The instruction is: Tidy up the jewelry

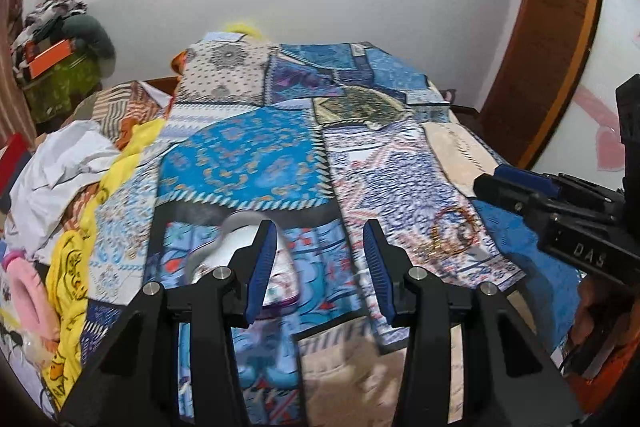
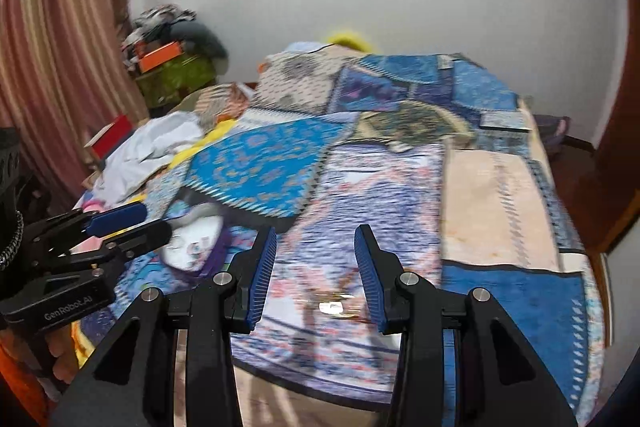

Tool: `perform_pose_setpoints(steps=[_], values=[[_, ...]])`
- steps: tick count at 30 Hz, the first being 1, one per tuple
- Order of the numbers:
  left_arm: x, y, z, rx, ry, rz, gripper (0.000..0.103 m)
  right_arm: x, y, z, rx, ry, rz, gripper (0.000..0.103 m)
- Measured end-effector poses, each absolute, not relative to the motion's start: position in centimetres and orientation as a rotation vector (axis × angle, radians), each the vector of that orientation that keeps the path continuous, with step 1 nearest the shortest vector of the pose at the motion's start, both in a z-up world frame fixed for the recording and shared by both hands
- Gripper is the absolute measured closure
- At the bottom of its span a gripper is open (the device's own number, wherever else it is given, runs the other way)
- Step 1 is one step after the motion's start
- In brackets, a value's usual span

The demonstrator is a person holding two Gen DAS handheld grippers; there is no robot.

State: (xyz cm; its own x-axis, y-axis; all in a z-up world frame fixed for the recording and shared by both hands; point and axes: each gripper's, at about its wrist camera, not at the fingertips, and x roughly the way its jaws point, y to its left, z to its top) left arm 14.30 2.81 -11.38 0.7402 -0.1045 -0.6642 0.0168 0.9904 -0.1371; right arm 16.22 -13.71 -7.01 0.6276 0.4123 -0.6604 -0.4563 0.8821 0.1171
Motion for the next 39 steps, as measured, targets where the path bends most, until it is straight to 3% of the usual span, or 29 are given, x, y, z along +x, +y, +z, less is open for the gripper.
perform_pose_setpoints(steps=[11,26,27,32,39], values=[[17.2,-1.9,-13.2,-0.089,0.793,-0.165,0.059,17.2,-20.5,-8.3,-0.018,0.770,0.358,0.066],[18.3,-5.6,-17.6,-0.024,0.903,-0.253,0.059,17.7,-22.4,-11.7,0.031,0.852,0.363,0.066],[18.2,-5.8,-17.6,-0.021,0.899,-0.257,0.061,17.7,-22.5,-11.8,0.034,0.853,0.365,0.066],[18.0,-6.1,-17.4,-0.029,0.884,-0.268,0.090,17.8,-22.5,-12.1,0.038,0.862,0.371,0.066],[18.7,-6.5,-17.1,-0.023,0.870,-0.276,0.095,17.8,-22.7,-12.5,0.048,0.872,0.376,0.066]])
